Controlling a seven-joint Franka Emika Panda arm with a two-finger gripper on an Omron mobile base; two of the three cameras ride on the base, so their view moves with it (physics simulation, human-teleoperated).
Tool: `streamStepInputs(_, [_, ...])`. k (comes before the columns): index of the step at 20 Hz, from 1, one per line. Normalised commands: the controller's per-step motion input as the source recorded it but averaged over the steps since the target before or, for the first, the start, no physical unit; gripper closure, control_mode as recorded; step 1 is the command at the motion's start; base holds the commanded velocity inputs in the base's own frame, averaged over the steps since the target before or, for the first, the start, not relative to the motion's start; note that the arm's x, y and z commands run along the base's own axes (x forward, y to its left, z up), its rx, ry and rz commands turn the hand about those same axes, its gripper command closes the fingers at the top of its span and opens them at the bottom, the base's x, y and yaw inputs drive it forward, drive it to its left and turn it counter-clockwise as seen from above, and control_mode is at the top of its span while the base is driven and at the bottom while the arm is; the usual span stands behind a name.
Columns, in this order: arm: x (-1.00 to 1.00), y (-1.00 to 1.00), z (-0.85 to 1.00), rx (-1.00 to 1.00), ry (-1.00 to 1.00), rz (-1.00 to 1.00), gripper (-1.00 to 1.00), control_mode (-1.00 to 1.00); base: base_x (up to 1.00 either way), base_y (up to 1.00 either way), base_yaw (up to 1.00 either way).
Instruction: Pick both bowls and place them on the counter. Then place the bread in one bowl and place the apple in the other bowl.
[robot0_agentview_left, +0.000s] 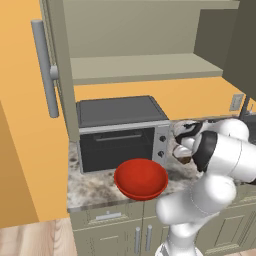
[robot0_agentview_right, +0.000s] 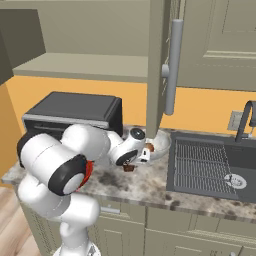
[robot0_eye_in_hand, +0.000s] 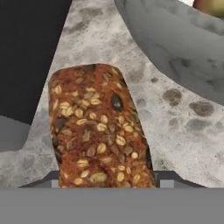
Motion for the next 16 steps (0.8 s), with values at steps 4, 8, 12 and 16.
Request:
streamStepInputs(4, [-0.99,0.00,0.00,0.00,-0.06,0.00,1.00,-1.00,0.00,0.00,0.00])
streamStepInputs(8, [-0.81,0.21,0.36,0.00,-0.04,0.00,1.00,-1.00,0.00,0.00,0.00])
streamStepInputs(12, [-0.51,0.27,0.61,-0.01,-0.06,0.00,1.00,-1.00,0.00,0.00,0.00])
streamStepInputs(16, [-0.43,0.25,0.67,-0.02,-0.01,0.00,1.00,-1.00,0.00,0.00,0.00])
